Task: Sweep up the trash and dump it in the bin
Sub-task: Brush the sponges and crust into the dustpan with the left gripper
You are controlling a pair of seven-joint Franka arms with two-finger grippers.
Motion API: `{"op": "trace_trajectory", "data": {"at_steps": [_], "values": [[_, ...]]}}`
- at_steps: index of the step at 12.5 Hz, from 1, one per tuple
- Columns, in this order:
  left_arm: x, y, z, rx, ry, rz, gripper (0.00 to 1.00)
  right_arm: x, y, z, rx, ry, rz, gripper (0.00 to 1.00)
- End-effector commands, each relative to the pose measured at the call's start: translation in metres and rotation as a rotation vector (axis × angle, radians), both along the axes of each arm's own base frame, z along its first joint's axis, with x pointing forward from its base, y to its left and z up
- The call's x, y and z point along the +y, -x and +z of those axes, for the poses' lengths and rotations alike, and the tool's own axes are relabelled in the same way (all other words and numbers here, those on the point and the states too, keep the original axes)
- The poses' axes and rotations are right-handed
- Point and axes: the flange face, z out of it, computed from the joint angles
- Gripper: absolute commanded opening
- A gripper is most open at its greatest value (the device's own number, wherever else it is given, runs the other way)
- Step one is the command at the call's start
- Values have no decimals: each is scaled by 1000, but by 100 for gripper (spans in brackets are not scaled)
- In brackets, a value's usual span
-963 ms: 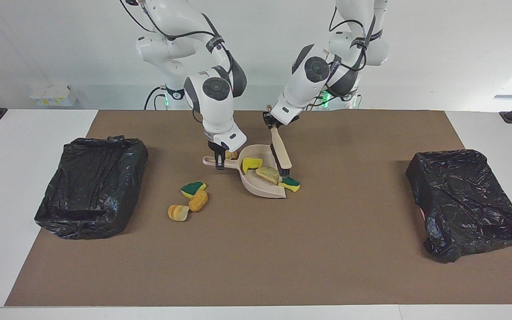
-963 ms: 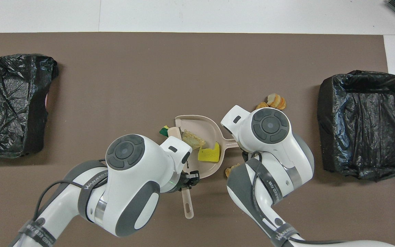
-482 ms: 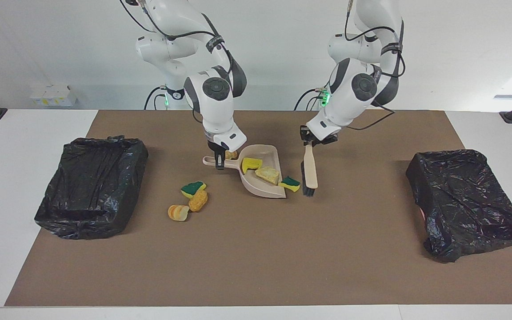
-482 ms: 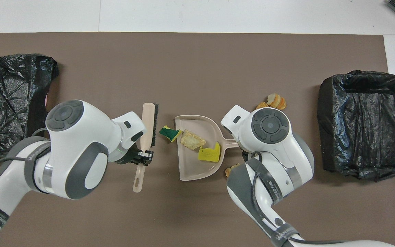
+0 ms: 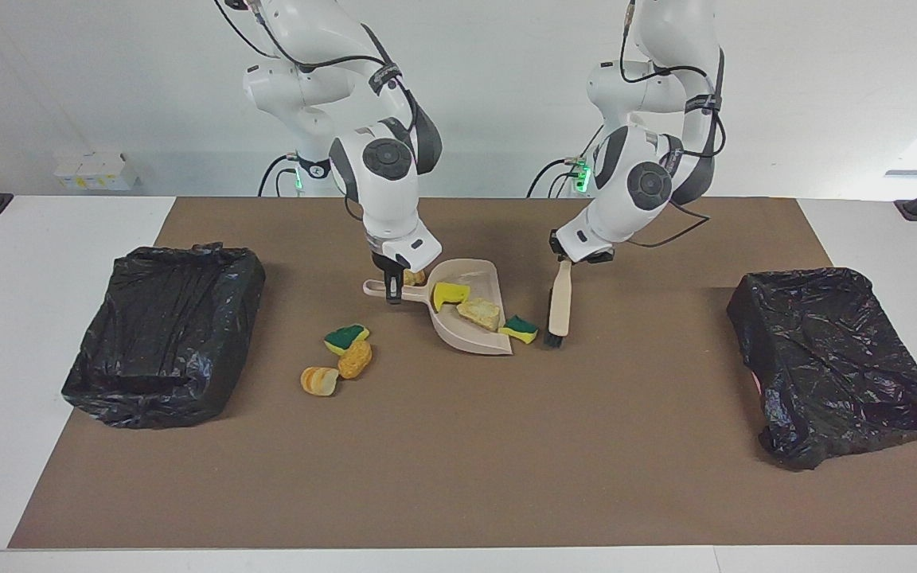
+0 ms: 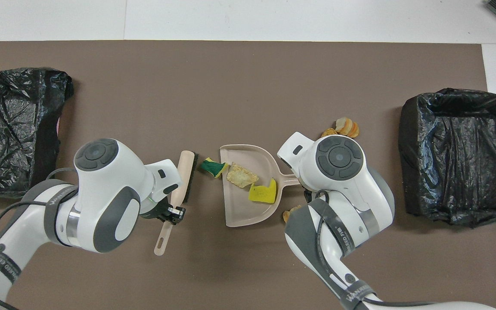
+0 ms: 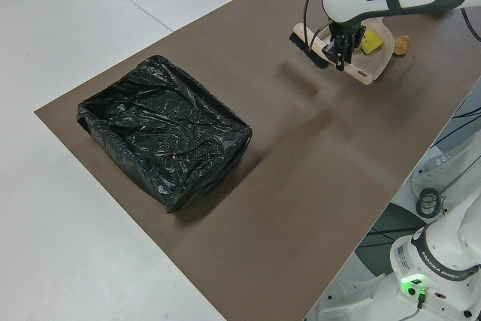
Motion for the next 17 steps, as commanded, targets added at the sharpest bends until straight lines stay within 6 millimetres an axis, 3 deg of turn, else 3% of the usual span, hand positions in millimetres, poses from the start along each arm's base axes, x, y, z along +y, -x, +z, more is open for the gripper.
{"op": "trace_trajectory", "data": {"at_steps": [1, 5, 10, 13, 17], "values": [[-30, 23, 7, -23, -12, -78, 0, -6, 5, 4, -5, 20, 1, 0], [-76, 56, 17, -36, -34, -98, 0, -6, 4, 5, -6, 19, 3, 0], [-78, 51, 24, -4, -88, 30, 0, -6, 5, 5, 2, 23, 2, 0], [-69, 58, 44, 28, -140, 95, 0, -10, 9, 3, 35, 44, 2, 0], [-70, 62, 44, 27, -174, 173, 0, -11, 8, 8, 35, 44, -1, 0]]}}
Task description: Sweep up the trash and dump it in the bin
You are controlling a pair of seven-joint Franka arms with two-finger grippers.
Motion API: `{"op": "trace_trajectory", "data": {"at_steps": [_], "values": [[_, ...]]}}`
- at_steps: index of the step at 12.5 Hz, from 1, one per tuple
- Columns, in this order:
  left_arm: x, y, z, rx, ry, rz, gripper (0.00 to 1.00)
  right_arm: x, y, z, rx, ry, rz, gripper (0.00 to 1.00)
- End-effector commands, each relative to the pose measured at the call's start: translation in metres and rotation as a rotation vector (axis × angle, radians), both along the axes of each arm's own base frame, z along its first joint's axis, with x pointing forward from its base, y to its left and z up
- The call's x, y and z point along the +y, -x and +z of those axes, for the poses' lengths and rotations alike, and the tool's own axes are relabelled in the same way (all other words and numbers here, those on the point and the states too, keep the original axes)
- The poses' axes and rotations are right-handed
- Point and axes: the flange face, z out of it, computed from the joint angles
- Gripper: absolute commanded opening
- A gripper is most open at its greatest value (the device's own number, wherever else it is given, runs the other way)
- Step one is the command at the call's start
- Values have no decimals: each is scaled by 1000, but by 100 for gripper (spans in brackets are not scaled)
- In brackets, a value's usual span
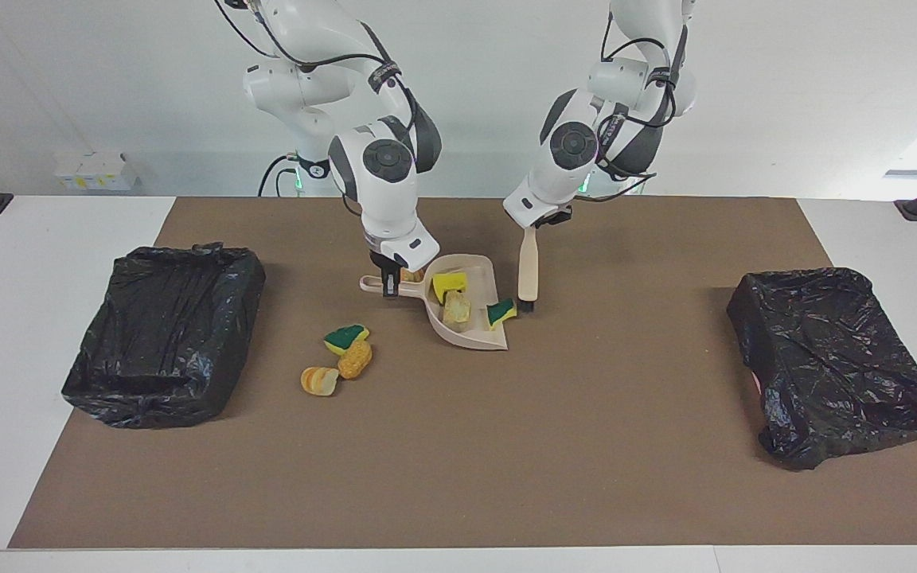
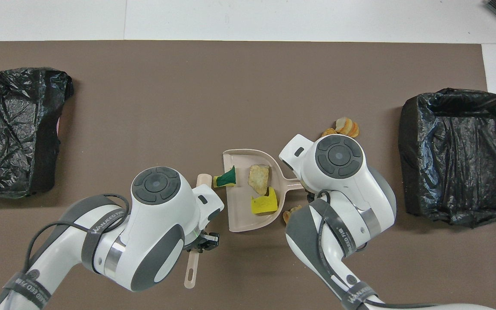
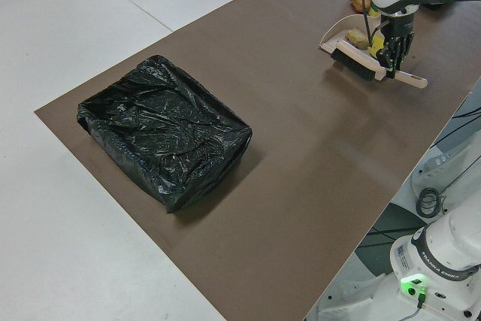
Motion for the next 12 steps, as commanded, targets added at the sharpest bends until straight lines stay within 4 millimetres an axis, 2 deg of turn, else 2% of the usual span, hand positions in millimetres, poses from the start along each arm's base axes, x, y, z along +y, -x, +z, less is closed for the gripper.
{"op": "trace_trajectory", "data": {"at_steps": [1, 4, 6, 8, 11, 12], "values": [[3, 3, 5, -20, -20, 16, 0, -9, -3, 16, -20, 12, 0, 0], [-11, -3, 6, -108, 38, 3, 0, -16, -8, 18, -18, 13, -11, 0], [-34, 13, 8, -122, 55, -43, 0, -16, -8, 17, -20, 4, -26, 0], [-55, 40, 15, -111, 56, -98, 0, -16, -8, 16, -23, -8, -42, 0], [-81, 102, 27, -36, 10, -236, 0, -20, -12, 13, -17, -91, -106, 0], [-86, 114, 30, -23, 8, -249, 0, -17, -13, 15, -22, -132, -129, 0]]}}
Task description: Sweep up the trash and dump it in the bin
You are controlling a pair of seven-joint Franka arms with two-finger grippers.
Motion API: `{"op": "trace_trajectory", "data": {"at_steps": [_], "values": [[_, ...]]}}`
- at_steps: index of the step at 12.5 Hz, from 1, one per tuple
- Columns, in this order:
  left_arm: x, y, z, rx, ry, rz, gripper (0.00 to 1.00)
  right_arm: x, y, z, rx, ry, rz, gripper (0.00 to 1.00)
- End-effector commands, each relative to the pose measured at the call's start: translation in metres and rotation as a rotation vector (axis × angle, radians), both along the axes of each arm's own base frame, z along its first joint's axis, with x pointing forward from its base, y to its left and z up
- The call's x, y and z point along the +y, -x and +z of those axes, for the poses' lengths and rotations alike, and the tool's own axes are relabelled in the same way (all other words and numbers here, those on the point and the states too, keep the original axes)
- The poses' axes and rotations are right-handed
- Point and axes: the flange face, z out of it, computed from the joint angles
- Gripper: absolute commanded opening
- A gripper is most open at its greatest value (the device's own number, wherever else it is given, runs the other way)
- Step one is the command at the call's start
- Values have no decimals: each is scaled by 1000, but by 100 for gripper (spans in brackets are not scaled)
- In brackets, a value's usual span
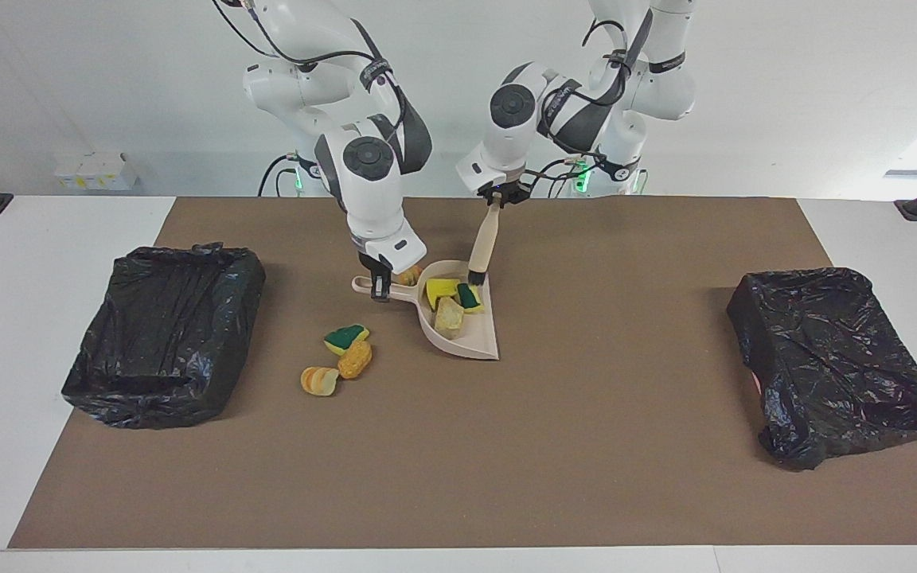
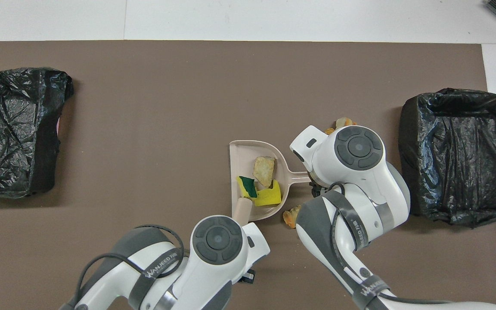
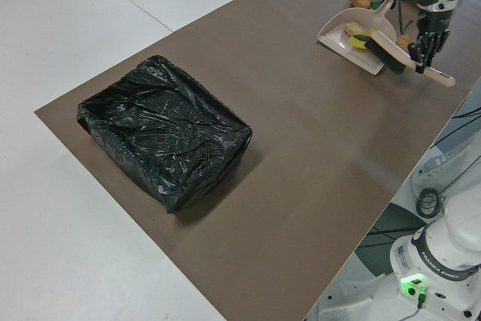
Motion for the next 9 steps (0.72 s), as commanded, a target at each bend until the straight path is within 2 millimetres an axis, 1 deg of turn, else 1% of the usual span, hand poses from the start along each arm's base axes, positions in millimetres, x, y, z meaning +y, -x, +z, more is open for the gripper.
{"op": "trace_trajectory", "data": {"at_steps": [1, 3, 4, 5, 6, 8, 9], "values": [[-4, 31, 17, 20, -25, 19, 0, 2, 0, 2, -7, -89, -64, 0], [-1, 36, 15, 24, -68, 119, 0, 4, 0, 3, 14, -140, -94, 0], [5, 41, 12, 30, -97, 149, 0, 3, -1, 3, 18, -148, -99, 0], [10, 49, 10, 31, -123, 190, 0, 3, -2, 4, 17, -149, -94, 0], [12, 63, 7, 34, -142, 235, 0, 2, -6, 9, 9, -153, -84, 0], [20, 76, 1, 66, -145, 309, 0, -15, -19, 23, -6, -162, -67, 0], [20, 79, 0, 61, -133, 338, 0, -23, -24, 31, 2, -161, -46, 0]]}}
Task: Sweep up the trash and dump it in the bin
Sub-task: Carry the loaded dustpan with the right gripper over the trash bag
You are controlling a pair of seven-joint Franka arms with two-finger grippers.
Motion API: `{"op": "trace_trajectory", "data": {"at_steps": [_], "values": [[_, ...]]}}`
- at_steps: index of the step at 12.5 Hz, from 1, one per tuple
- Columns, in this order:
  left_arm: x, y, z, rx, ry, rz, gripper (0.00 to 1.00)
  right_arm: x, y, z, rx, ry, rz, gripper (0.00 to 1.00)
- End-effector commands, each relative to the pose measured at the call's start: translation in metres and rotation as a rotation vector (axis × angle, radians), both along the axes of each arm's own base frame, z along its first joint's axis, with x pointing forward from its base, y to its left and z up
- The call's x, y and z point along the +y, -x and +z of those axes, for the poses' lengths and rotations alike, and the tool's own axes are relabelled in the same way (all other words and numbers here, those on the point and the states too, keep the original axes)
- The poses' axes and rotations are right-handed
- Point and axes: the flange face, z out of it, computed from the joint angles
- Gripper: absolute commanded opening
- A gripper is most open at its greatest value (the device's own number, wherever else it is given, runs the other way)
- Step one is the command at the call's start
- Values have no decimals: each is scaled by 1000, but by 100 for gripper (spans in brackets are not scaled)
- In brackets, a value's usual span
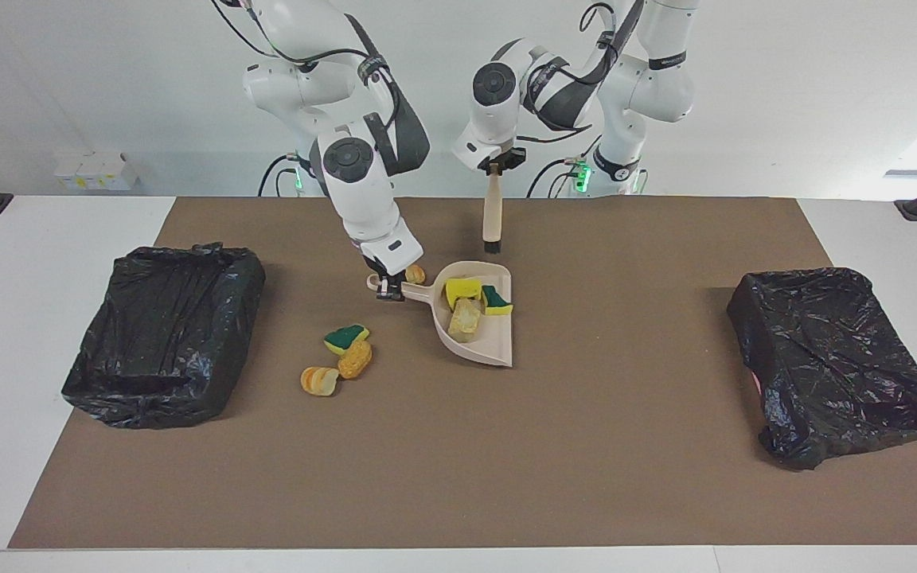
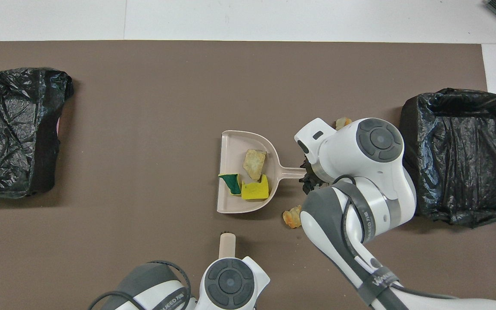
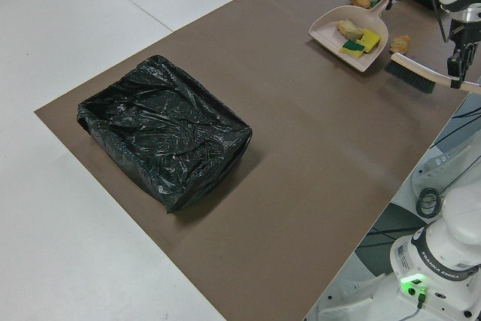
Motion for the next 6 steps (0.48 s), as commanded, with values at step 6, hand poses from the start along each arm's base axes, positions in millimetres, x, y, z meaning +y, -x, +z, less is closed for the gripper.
{"op": "trace_trajectory", "data": {"at_steps": [6], "values": [[-5, 36, -32, -121, 93, 142, 0, -120, -51, 75, -6, -32, 117, 0]]}}
